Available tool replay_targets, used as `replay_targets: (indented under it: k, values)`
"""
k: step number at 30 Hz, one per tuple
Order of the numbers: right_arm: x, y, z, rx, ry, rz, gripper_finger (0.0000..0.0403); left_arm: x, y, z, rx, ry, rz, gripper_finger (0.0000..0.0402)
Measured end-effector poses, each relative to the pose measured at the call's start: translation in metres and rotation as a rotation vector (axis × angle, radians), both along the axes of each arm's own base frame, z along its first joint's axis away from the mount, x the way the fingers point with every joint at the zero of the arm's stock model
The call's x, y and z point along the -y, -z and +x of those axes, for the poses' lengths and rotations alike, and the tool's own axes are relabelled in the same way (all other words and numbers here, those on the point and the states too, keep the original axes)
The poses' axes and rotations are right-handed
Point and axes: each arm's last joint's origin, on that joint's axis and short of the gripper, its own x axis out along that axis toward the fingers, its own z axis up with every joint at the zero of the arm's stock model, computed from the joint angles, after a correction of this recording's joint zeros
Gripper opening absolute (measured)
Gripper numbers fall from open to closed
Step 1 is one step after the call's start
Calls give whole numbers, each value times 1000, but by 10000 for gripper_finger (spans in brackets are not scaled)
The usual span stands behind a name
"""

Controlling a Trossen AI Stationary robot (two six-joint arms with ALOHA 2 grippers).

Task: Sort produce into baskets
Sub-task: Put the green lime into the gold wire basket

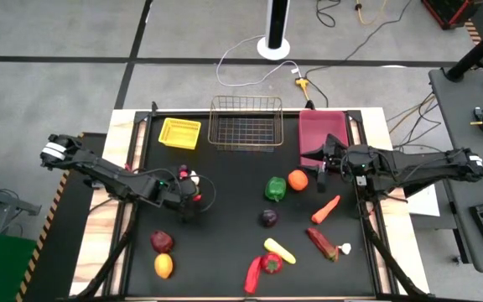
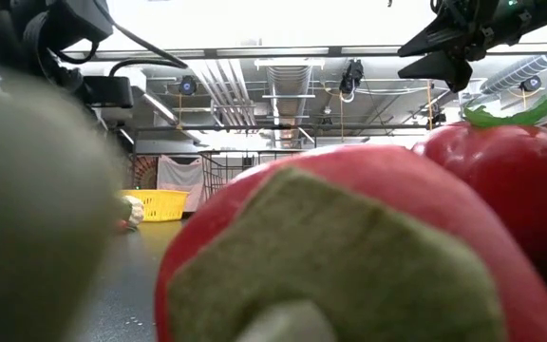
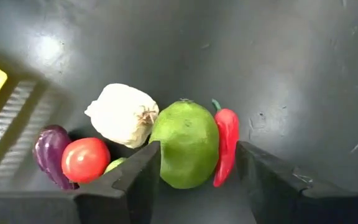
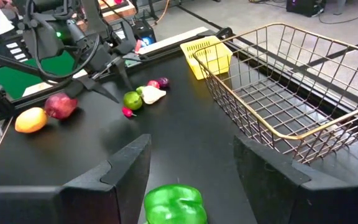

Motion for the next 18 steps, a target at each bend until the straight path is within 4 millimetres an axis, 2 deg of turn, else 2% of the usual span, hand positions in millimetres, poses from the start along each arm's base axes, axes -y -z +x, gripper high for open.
replay_targets:
  k: [11, 18]
  values:
    - [0, 0, 0, -1, 1, 2, 219, -1, 0, 0, 19, -21, 36, 190]
    - [0, 1, 0, -1, 1, 2, 219, -1, 1, 0, 14, -21, 7, 211]
